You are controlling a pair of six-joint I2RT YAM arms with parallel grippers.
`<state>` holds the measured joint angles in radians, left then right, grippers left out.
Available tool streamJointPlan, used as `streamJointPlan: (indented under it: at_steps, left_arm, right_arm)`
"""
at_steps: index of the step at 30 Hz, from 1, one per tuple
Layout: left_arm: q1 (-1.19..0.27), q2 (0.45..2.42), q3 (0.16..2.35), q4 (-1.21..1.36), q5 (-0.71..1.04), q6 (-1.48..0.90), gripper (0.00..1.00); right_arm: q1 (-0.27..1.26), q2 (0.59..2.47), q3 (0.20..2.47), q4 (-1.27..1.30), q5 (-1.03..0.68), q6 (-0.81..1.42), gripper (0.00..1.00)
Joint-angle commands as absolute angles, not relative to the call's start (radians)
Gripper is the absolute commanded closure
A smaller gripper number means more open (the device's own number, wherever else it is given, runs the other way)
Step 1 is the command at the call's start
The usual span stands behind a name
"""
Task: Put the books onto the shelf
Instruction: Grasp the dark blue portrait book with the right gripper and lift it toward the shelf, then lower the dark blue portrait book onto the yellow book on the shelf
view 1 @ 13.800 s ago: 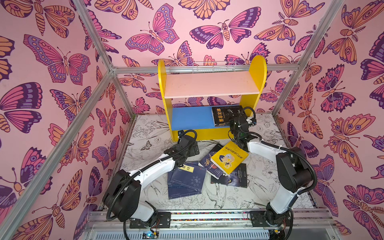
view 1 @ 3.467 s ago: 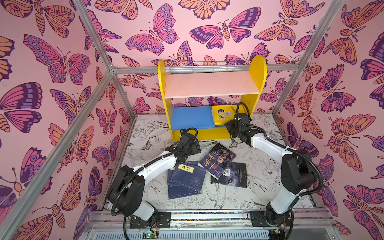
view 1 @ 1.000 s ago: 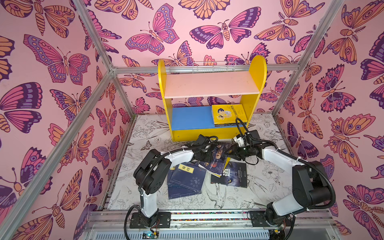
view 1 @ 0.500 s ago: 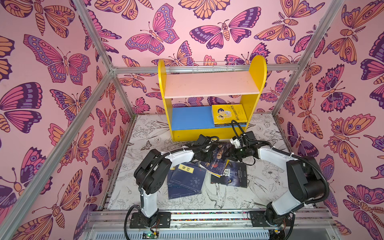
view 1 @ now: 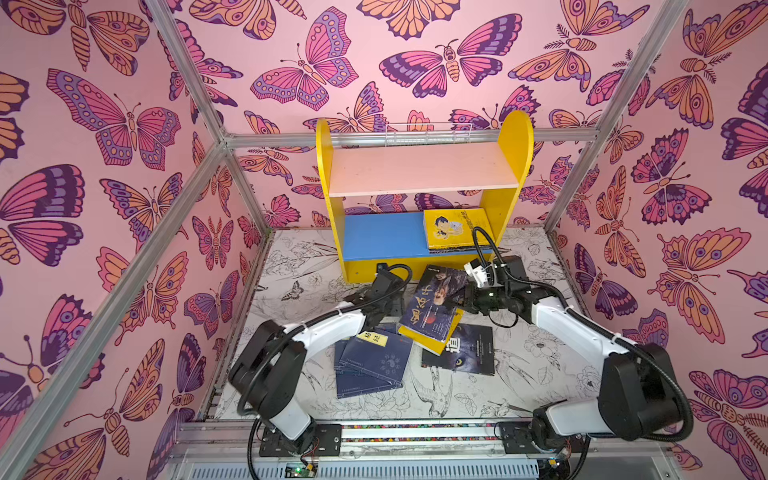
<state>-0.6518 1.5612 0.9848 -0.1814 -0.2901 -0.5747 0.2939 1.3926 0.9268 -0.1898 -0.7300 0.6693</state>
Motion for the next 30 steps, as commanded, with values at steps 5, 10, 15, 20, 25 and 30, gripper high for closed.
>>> streamJointPlan:
  at_steps: [5, 10, 15, 20, 25, 30]
  left_arm:
    - [-0.647, 1.535, 0.948, -0.232, -0.468, -0.673, 0.30]
    - [-0.646, 1.562, 0.980, -0.271, -0.459, -0.667, 0.30]
    - [-0.646, 1.560, 0.977, -0.273, -0.465, -0.663, 0.30]
    - [-0.646, 1.554, 0.973, -0.277, -0.466, -0.662, 0.30]
    - [-0.647, 1.551, 0.973, -0.278, -0.463, -0.657, 0.30]
    - [-0.647, 1.557, 0.971, -0.280, -0.451, -0.660, 0.30]
  right_arm:
    - [0.283, 1.425, 1.082, 0.265, -0.746, 0.958, 1.00]
    - [0.286, 1.538, 1.162, 0.452, -0.674, 1.114, 1.00]
    - [0.285, 1.565, 1.180, 0.433, -0.416, 1.133, 1.00]
    - [0.287, 1.564, 1.101, 0.566, -0.150, 1.228, 1.00]
    - [0.288, 1.598, 1.092, 0.620, -0.043, 1.255, 1.00]
    - [0.288, 1.645, 1.077, 0.704, 0.043, 1.325, 1.00]
